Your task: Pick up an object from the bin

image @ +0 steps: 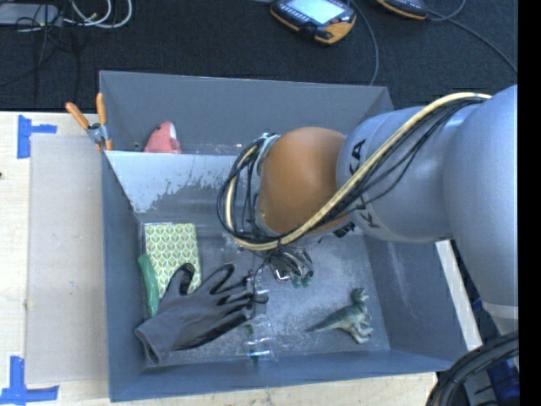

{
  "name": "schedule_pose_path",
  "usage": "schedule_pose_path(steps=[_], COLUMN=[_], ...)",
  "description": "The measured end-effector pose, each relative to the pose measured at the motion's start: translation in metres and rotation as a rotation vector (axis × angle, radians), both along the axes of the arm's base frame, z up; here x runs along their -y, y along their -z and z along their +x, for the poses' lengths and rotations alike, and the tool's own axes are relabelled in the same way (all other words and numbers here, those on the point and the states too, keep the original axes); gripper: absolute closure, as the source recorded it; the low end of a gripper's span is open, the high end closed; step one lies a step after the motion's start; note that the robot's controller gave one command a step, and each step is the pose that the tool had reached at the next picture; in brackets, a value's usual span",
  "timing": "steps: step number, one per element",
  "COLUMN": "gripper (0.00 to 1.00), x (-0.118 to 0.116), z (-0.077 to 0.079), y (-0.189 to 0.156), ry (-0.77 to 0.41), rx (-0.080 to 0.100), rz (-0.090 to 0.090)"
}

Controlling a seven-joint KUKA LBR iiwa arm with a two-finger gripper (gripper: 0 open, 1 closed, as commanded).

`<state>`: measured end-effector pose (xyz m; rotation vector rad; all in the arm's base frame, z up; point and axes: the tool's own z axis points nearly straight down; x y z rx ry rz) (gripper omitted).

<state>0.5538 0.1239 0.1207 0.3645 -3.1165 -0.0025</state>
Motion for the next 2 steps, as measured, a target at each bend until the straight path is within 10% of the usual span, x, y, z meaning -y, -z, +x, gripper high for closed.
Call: schedule_pose_path(steps=[1,2], gripper=[0.0,1.0], x=[-0.001,-0.0096], z=[-0.0069,-0.0113], y=[0.0474,0.0493], ry=[-0.037,-0.153], rx=[-0.002,0.006], rz=[0.0,0.001])
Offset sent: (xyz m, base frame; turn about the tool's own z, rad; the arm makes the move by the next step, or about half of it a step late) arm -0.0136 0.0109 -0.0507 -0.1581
